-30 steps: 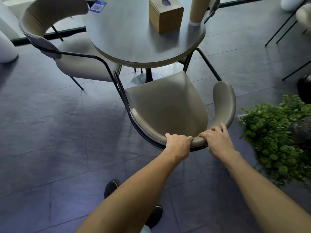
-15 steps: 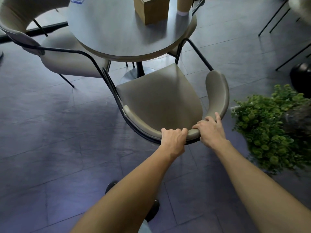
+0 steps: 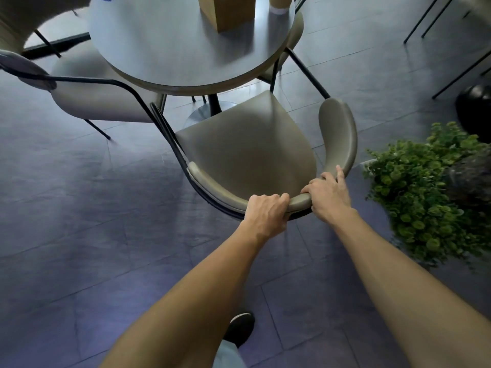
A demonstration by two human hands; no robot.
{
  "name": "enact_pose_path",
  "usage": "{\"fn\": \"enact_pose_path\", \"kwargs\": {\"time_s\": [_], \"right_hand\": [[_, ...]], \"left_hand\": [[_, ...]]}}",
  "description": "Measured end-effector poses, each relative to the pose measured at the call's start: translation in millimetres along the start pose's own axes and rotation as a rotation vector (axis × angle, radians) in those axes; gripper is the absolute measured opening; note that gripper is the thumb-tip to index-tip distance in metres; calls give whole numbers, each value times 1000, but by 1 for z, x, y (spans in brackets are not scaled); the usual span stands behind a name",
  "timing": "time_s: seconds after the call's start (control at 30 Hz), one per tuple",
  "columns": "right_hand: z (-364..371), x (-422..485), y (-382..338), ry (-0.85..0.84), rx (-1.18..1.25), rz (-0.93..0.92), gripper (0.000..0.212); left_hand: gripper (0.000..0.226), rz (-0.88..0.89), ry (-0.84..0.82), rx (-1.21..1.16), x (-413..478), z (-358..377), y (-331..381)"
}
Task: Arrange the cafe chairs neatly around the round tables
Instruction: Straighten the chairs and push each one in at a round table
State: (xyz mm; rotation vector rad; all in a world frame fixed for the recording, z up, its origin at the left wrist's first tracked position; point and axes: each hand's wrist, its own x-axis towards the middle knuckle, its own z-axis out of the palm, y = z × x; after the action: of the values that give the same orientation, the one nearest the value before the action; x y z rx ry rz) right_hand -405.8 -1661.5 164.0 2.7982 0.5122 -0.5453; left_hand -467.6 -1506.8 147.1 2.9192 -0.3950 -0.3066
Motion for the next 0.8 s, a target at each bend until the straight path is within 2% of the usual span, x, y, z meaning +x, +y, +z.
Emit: {"fn": "enact_pose_path", "kwargs": {"time_s": [0.3,0.57,0.8], "right_hand": [[-2,-2,0,-23,-16,-13,42],[-4,-3,-2,-39,-32,-17,45],[-13,-9,-23,-175,-71,-84,42]], "left_hand": [[25,6,-44,-8,2,1,-3],[32,24,-11,38,-8,-1,-5],[42,-50,-24,19,-25,-10,-13]]}}
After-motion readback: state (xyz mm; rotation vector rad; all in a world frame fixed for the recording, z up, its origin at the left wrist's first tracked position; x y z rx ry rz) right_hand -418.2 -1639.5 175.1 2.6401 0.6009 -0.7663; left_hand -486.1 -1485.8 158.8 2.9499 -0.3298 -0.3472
